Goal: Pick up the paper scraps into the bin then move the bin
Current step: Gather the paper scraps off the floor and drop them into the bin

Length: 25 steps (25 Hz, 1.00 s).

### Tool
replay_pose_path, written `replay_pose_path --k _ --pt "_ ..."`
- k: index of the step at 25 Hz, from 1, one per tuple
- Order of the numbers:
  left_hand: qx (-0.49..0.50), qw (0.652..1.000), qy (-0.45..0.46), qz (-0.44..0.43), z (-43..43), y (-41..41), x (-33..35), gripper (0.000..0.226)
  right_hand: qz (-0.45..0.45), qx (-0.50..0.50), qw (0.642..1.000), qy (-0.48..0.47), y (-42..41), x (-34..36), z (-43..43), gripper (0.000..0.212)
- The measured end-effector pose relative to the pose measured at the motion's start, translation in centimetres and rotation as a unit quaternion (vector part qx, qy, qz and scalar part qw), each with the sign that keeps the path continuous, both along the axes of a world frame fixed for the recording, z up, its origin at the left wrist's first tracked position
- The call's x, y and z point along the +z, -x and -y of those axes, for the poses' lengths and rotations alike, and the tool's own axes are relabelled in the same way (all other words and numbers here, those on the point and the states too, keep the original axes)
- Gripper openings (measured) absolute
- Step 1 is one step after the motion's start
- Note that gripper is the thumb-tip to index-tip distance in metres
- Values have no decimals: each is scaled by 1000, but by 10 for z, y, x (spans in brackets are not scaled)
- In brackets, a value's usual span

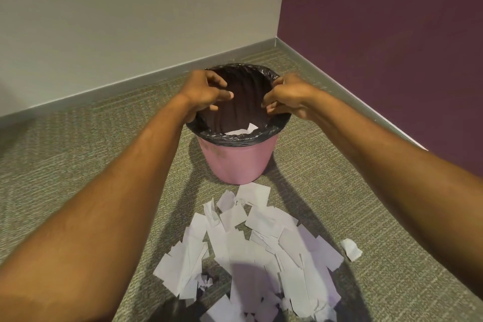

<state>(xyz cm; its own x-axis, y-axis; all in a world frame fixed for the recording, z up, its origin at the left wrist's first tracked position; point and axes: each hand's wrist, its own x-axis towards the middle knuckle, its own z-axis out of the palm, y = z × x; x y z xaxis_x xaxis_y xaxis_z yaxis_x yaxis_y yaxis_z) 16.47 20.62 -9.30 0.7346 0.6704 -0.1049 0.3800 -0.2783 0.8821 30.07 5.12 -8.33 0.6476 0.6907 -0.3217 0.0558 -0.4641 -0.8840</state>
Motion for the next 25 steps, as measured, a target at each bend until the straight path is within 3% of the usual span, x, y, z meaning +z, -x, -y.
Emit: replay_pose_path --k 2,4,6,8,10,13,14,16,20,25 --pt "-11 999 10 51 14 12 6 11 41 -13 999 -31 5 -2 1 21" --pt "-76 992 81 63 29 30 11 14 63 12 995 -80 17 -1 8 15" --pt "-194 969 150 -22 40 51 7 23 33 120 989 -82 32 -1 20 14" --pt "-282 930 167 -167 46 68 -10 27 -13 264 964 -23 46 -8 34 13" --pt "-293 908 133 -270 53 78 -45 24 -47 367 927 64 57 -28 45 14" --pt "-209 937 8 -280 69 86 -117 12 21 421 884 202 73 -82 57 22" --pt "-172 943 -41 -282 79 90 -139 23 75 426 868 245 77 -105 60 28" --pt "-138 923 -132 -335 97 100 -176 58 175 407 841 312 80 -149 65 46" --pt "-153 882 -183 -407 117 110 -221 95 258 337 838 343 77 -219 73 72" --pt "-184 878 -205 -391 116 96 -248 107 353 345 803 335 67 -247 59 95"
